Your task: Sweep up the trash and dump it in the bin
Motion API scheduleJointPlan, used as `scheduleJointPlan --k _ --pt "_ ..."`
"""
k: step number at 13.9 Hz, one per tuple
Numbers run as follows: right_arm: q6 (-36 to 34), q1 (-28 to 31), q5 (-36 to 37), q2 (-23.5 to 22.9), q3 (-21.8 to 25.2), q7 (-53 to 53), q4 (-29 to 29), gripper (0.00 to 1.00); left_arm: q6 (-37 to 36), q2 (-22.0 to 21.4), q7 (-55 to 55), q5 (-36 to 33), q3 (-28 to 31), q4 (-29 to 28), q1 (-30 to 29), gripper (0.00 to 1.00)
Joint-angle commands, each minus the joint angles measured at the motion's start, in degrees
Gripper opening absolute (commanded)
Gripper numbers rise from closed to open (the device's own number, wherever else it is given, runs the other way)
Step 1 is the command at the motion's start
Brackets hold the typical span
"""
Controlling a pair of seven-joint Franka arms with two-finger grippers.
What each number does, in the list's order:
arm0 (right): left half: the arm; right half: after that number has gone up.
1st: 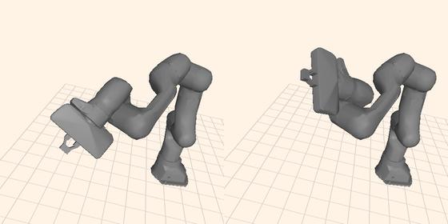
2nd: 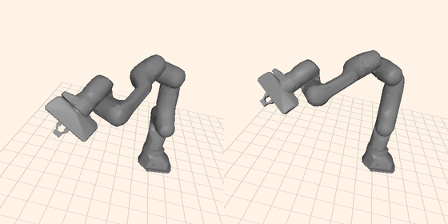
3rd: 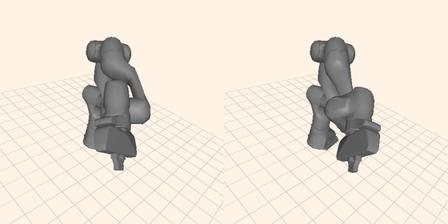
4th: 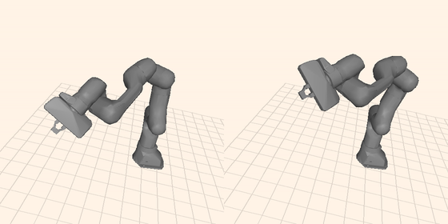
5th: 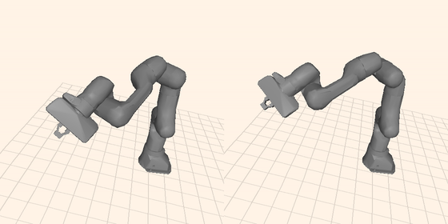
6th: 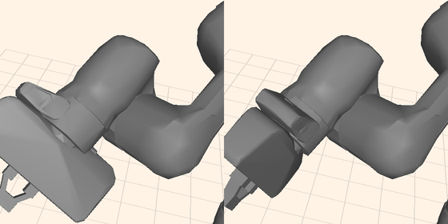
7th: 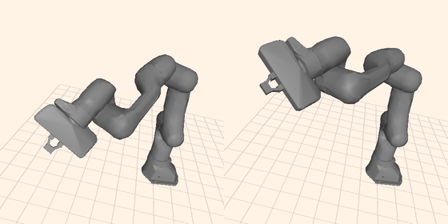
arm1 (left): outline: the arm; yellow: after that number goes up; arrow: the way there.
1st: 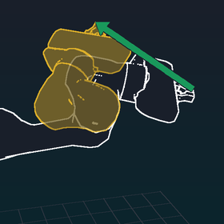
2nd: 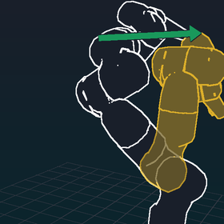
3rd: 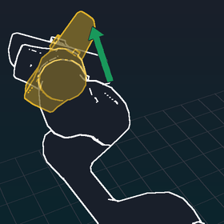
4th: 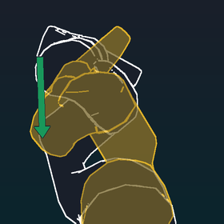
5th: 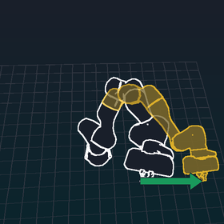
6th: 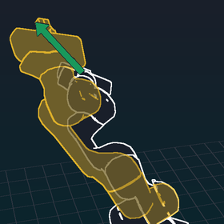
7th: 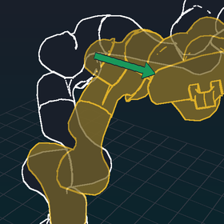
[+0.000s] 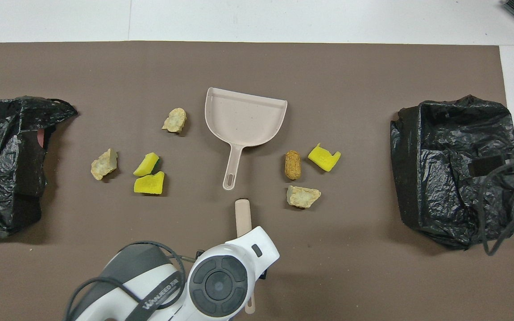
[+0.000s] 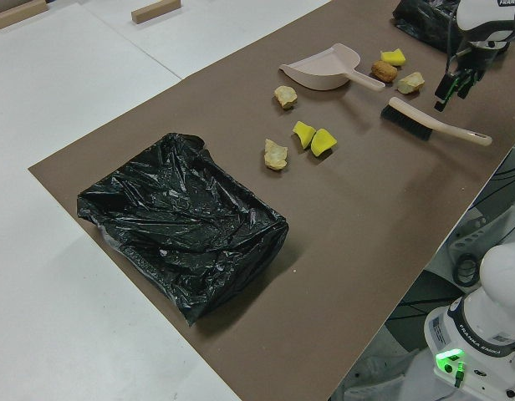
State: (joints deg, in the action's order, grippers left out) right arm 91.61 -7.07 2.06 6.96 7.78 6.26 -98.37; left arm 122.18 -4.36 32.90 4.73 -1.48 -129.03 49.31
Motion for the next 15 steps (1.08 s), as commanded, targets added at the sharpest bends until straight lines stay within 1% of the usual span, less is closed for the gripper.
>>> scheduleJointPlan --k 1,2,3,5,6,7,8,9,10,11,13,15 --pt "2.1 0.2 -0.1 1.3 -0.4 -0.9 -5.0 1.0 6.0 2.2 -0.1 3.1 0.9 -3.4 2.2 1.0" --pt "7.1 0.0 -0.4 1.0 -0.5 -2.5 -6.8 1.0 6.2 2.2 -0.3 4.1 0.9 -3.6 3.0 1.0" --pt "9.0 -0.6 -0.4 0.9 -1.0 -3.5 -7.4 1.0 6.1 2.2 -0.3 4.6 0.9 -4.1 3.4 1.0" --pt "8.6 -1.2 -0.5 1.0 -2.0 -3.7 -7.7 1.0 6.0 1.5 -0.1 4.9 0.9 -5.6 4.1 1.0" --pt "8.2 -1.2 -0.5 0.9 -2.0 -3.5 -7.6 1.0 6.0 1.5 0.1 5.1 0.9 -5.7 4.1 0.92" --pt "8.2 -1.1 -0.5 0.9 -2.0 -3.2 -7.6 1.0 6.0 1.5 0.2 5.9 0.9 -5.7 4.1 0.7" --pt "8.1 -1.1 -0.5 0.9 -2.0 -3.2 -7.6 1.0 5.8 1.5 0.1 6.3 0.9 -5.8 4.2 0.44" --pt "8.1 -1.1 -0.5 1.0 -2.0 -3.3 -7.6 1.0 5.8 1.4 0.2 6.3 0.9 -6.1 4.2 0.26" --pt "7.8 -1.1 -0.5 1.0 -2.0 -3.2 -7.6 1.0 5.5 1.4 0.4 6.3 0.9 -6.1 4.2 0.02" --pt "7.7 -1.1 -0.5 1.0 -2.0 -3.2 -7.6 1.0 5.1 1.4 0.4 6.3 0.9 -5.8 4.5 0.0" --pt "7.5 -1.1 -0.5 1.0 -2.0 -3.1 -7.6 1.0 4.4 1.5 0.1 6.3 1.1 -5.2 4.3 0.0" --pt "7.5 -1.1 -0.5 1.0 -2.0 -3.1 -7.6 1.0 0.3 0.6 -0.6 6.3 2.0 -3.6 2.8 0.0"
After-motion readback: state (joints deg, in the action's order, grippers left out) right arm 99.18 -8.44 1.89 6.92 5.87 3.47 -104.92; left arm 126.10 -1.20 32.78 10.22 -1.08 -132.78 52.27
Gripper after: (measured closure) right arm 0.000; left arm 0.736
